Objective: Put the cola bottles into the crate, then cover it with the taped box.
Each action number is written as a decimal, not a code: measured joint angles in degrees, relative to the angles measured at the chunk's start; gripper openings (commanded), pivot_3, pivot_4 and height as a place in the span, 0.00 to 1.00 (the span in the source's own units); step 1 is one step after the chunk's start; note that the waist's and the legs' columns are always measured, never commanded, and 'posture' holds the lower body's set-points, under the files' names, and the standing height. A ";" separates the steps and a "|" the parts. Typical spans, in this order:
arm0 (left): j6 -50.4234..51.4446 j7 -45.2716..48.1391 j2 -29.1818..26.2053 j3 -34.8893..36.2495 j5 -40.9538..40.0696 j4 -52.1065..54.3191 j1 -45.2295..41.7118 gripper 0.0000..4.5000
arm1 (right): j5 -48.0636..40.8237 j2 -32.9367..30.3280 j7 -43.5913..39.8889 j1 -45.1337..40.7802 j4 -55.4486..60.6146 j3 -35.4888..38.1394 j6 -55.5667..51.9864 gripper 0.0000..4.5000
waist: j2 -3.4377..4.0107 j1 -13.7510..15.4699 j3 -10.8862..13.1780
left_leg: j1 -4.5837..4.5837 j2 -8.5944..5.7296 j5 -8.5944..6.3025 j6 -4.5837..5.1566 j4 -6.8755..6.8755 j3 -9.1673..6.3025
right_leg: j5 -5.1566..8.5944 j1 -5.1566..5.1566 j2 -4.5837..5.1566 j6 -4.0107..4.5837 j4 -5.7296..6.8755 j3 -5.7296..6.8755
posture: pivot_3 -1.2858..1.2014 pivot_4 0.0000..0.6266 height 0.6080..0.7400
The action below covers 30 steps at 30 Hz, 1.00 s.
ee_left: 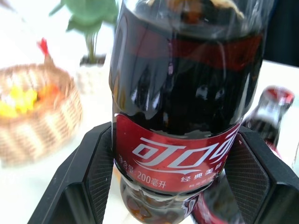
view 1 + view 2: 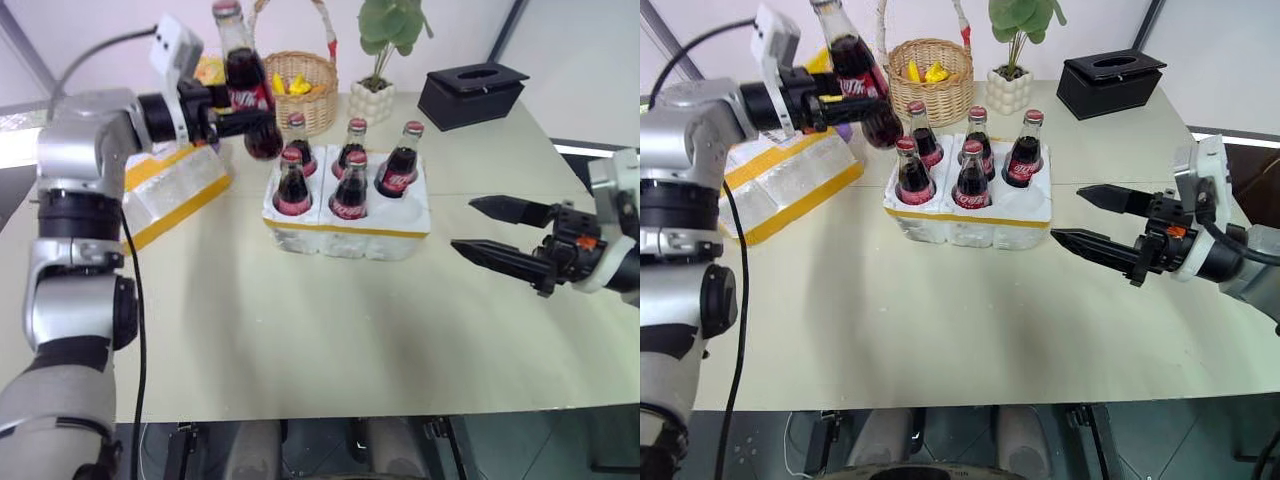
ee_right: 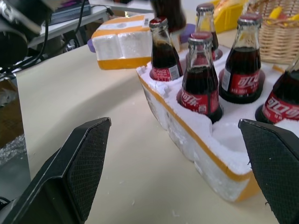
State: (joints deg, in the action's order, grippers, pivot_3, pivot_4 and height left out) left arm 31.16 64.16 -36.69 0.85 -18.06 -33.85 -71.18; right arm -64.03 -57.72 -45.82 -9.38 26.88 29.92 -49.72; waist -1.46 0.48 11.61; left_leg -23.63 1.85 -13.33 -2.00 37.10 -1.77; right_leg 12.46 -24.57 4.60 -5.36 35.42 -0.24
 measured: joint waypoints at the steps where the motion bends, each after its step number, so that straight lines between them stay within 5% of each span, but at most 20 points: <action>1: -0.03 0.44 0.21 0.00 -0.01 -1.06 -1.33 0.62 | -0.03 0.00 0.13 0.16 0.05 0.16 0.00 1.00 | 0.00 -0.07 0.00 | 0.01 0.00 0.00 0.00 -0.02 0.00 | 0.00 -0.01 0.00 0.00 0.00 0.00 | 0.52 0.24 1.00; 9: 6.37 5.45 2.79 0.14 -2.84 -3.82 -9.89 0.62 | -0.26 0.05 0.63 1.99 1.08 1.40 0.00 1.00 | -0.04 -0.09 0.04 | -0.03 0.00 -0.01 0.01 -0.02 -0.02 | 0.03 -0.02 -0.01 -0.06 0.01 0.00 | 0.52 0.24 1.00; 17: 16.26 6.08 7.45 -0.03 -7.95 6.99 -10.93 0.62 | -0.28 0.05 1.04 2.43 1.34 2.26 0.01 1.00 | -0.03 -0.11 0.06 | -0.02 0.01 -0.01 0.01 -0.01 -0.03 | 0.04 -0.03 -0.01 -0.07 0.03 0.00 | 0.52 0.24 1.00; 30: 27.80 -13.75 20.87 -3.53 -7.54 14.56 -13.85 0.62 | -0.28 2.47 2.80 3.42 2.97 2.33 0.17 1.00 | 0.00 -0.39 0.09 | 0.02 -0.01 -0.01 0.01 0.00 -0.02 | -0.06 -0.03 -0.03 -0.35 0.07 -0.06 | 0.52 0.24 1.00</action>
State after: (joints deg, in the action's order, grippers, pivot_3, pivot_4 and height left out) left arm 58.96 50.41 -15.82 -2.68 -25.60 -19.29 -85.03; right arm -64.31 -55.26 -43.03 -5.96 29.85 32.25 -49.56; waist -1.46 0.09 11.70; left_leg -23.61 1.84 -13.34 -1.98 37.10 -1.79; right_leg 12.40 -24.59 4.57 -5.72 35.49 -0.29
